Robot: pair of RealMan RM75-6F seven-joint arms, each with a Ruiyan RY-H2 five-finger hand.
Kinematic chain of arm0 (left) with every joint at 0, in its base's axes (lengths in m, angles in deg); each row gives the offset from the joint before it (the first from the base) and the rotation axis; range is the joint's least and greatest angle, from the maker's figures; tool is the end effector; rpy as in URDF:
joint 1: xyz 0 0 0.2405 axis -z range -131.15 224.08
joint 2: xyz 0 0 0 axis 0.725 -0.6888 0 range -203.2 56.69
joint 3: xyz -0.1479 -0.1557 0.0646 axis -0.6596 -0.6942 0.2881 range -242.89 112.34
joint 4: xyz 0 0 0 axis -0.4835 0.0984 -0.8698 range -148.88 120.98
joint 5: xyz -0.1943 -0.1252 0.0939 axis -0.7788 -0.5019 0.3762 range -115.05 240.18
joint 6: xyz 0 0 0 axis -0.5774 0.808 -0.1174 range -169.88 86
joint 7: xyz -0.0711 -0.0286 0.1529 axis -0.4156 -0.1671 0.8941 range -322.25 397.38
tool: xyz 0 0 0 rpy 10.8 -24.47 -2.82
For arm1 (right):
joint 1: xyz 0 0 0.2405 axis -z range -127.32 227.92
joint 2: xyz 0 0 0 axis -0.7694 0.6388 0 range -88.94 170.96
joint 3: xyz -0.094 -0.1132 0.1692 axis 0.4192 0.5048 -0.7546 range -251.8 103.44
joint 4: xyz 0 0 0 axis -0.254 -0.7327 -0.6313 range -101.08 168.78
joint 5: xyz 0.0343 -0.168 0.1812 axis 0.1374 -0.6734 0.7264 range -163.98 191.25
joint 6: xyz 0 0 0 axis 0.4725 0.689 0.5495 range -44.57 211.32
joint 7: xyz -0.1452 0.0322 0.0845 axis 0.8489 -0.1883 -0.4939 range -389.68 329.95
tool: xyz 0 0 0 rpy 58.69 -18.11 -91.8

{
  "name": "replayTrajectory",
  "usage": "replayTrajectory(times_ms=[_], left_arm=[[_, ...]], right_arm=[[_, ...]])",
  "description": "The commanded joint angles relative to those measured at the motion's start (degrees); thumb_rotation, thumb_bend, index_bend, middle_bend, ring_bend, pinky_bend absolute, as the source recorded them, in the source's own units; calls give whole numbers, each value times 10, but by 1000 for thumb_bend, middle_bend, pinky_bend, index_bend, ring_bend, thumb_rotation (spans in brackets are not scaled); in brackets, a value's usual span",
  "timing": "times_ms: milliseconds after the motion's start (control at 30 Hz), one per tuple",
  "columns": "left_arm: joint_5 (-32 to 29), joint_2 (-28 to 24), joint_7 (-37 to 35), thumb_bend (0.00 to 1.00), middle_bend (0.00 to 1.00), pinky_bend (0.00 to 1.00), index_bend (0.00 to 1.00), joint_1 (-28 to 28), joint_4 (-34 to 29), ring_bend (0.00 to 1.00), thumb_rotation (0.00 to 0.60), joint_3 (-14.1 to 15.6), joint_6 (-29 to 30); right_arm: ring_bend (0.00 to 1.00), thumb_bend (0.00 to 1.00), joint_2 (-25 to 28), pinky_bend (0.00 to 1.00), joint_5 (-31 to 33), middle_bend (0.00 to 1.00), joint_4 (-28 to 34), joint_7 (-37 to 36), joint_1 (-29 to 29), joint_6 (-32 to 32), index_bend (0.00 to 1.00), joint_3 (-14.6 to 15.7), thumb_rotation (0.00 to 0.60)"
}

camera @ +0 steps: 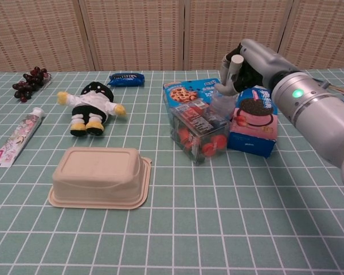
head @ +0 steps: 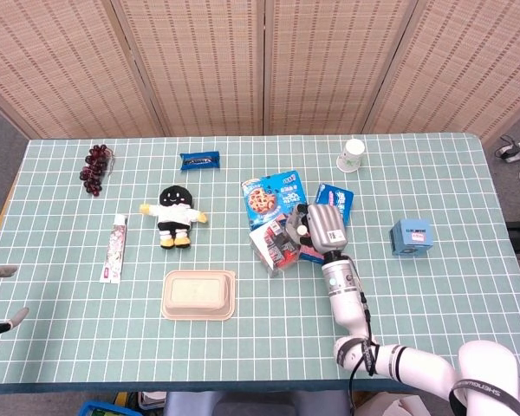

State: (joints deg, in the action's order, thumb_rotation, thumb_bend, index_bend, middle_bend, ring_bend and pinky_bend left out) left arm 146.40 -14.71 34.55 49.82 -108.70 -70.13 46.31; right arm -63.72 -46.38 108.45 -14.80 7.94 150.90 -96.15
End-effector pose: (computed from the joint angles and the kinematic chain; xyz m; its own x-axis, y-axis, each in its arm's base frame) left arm -0.3025 0.2090 0.1512 0.3939 -0.0823 0.9155 0.9191 0.0433 -0.3915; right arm -0.0781 -0.3861 -0.0610 0.0844 -0.0572 0.9948 -0.9838 -0.1629 0.0741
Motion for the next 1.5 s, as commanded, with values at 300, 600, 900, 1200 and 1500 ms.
replayTrajectory(times_ms=[300,600,900,1200,1500], left_arm=[[-1,1,2,138,354,450,364,1,1,296,600,0,-2],[-1,1,3,138,354,450,363,0,-1,296,600,0,-1],[0,1,5,138,355,450,364,0,-2,296,600,0,1],[0,1,8,138,354,450,364,0,-2,296,600,0,1],[-1,2,11,138,354,450,363,0,-2,296,600,0,0]], right_arm=[[1000,370,3,1000,-7,1000,-1,-8,6,11,733,-3,600],[1000,456,9,1000,-25,1000,11,-23,11,26,788,-6,600],[1000,494,33,1000,-36,1000,58,-14,22,47,809,-10,600],[1000,500,72,1000,-58,1000,131,-8,44,79,809,-7,600],[1000,504,106,1000,-84,1000,204,-6,65,107,814,-1,600]])
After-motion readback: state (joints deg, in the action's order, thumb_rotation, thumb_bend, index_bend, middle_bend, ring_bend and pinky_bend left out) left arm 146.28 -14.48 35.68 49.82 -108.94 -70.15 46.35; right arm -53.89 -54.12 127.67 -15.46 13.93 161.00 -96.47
